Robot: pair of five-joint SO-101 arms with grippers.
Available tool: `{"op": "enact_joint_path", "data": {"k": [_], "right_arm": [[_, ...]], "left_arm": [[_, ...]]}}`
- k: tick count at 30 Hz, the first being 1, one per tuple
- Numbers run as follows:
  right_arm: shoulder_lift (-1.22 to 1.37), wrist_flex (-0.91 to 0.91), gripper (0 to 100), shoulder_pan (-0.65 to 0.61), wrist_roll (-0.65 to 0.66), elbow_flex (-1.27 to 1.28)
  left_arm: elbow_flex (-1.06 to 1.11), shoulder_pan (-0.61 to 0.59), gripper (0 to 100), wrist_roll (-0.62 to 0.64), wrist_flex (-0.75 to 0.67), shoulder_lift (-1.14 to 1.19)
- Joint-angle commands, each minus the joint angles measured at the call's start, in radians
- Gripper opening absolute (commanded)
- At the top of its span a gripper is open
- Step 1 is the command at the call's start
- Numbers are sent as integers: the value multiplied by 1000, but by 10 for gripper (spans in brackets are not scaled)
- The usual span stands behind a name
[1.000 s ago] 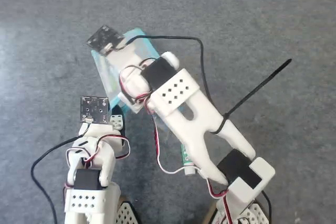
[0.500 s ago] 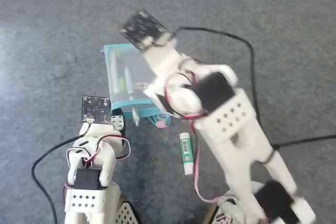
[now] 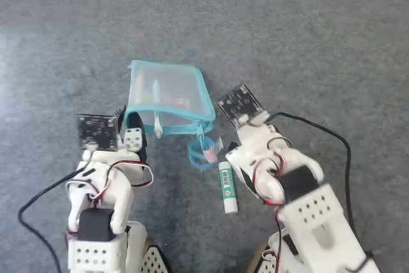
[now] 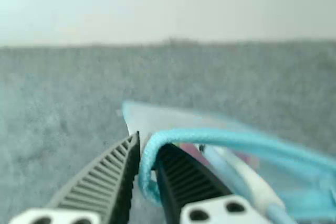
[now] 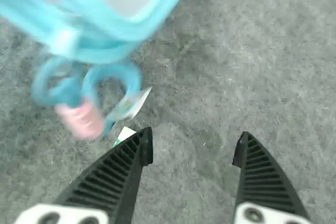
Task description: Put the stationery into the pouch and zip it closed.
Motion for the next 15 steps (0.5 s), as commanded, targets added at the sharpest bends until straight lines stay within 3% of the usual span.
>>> {"op": "enact_joint_path", "data": {"k": [1, 9, 12, 15], "right_arm": [[-64, -25, 256, 7, 15, 15], [-16, -68, 255, 7, 15, 68], [-2, -70, 255, 7, 15, 68], [-1, -70, 255, 7, 15, 66]], "left_arm": [[-107, -5, 12, 18, -81, -9], [-2, 21, 12, 68, -107, -8], [-74, -6, 12, 71, -63, -8], [-4, 23, 12, 71, -25, -6]]}}
